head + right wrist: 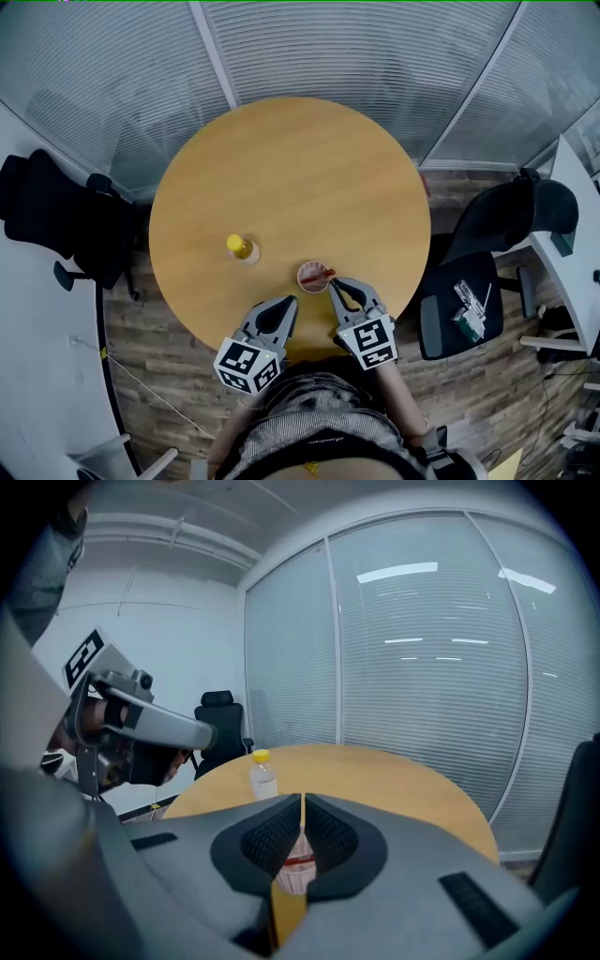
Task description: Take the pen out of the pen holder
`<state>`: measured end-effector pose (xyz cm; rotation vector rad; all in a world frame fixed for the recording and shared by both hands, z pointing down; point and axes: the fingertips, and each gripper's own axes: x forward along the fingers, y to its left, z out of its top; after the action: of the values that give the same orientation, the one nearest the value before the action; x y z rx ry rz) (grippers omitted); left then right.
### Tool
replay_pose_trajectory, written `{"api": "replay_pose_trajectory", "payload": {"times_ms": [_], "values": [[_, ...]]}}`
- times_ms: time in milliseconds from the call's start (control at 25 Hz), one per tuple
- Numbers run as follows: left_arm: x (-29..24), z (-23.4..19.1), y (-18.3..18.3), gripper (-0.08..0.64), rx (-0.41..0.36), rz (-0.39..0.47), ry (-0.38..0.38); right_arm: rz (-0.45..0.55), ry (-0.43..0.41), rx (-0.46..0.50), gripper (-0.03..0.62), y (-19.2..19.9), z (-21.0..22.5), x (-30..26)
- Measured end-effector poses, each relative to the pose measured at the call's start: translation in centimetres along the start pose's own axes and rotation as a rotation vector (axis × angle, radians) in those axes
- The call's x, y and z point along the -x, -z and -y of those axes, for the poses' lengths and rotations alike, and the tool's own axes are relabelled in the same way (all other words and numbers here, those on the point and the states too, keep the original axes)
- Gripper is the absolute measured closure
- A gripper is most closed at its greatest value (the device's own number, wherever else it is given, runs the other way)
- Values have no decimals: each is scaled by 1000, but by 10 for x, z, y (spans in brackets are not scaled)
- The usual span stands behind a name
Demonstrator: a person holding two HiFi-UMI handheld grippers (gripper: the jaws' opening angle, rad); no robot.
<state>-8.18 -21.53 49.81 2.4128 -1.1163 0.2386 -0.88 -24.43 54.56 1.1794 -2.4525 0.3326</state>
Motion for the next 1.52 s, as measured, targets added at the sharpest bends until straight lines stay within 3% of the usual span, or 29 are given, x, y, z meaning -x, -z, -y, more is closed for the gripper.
{"api": "replay_pose_trajectory", "payload": {"times_ms": [440,680,1000,1520], "values": [[-5,-19,3,555,9,-25,6,-125,-7,-137,560,50,23,-36],[-10,-32,2,555,11,-35,-1,-196,-29,-183,495,72,29,-54],[-12,-48,1,555,33,-35,-27,-226,-68,-357,496,89,33,-74],[-12,-45,2,555,32,-32,-23,-215,-77,-305,529,83,29,-70]]}}
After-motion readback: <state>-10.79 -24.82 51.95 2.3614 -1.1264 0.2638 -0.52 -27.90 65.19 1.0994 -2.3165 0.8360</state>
